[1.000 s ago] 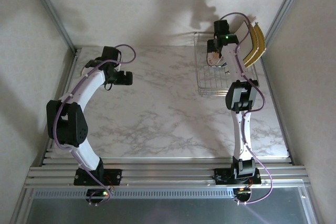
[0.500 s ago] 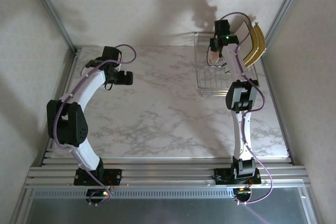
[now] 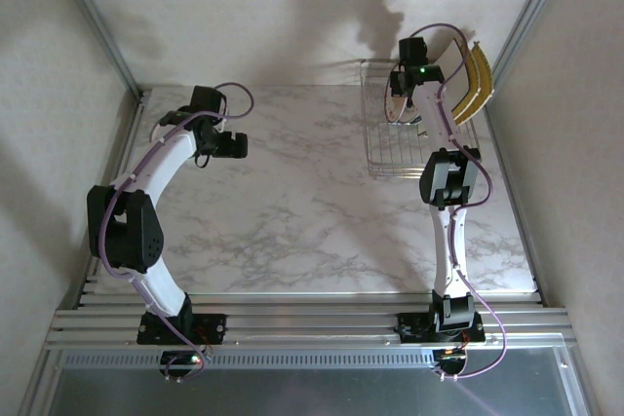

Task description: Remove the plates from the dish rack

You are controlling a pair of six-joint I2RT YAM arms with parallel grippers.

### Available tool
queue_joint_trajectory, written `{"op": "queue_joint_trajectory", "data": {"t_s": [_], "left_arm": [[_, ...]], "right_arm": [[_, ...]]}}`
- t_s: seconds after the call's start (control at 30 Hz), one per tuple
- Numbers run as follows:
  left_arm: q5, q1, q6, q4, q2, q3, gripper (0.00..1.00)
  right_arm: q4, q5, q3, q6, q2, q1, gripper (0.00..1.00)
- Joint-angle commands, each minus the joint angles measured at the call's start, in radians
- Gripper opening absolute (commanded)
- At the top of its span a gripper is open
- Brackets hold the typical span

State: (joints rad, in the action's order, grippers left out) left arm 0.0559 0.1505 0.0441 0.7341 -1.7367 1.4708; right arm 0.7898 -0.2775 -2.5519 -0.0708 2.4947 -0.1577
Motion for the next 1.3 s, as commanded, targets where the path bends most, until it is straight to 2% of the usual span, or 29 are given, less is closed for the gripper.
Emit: {"op": "queue_joint_trajectory", "data": {"t_s": [0.0,0.17,0.5,1.1,1.27], "left_arm": [[-0.004,0.012,-0.02,0.004,-0.008,0.021,1.0],[-0.005,0.017,-0.021,0.005,-0.008,0.026,1.0],[-0.009,0.019,-0.021,0.008,-0.003,0.026,0.99],[-0.019,0.028,-0.018,0.019,-0.001,0.035,1.0],[-0.029,0.031,-0.018,0.03,-0.005,0.038,1.0]], "right_arm": [[-0.004,0.022,0.033,-0.008,-0.014,-0.003,0.08],[-0.001,0.013,0.043,-0.007,-0.031,-0.003,0.0],[0.007,-0.012,0.05,-0.004,-0.085,-0.009,0.0],[0.105,-0.129,0.044,0.026,-0.22,-0.009,0.0],[0.121,-0.137,0.09,0.027,-0.3,-0.012,0.0]]}}
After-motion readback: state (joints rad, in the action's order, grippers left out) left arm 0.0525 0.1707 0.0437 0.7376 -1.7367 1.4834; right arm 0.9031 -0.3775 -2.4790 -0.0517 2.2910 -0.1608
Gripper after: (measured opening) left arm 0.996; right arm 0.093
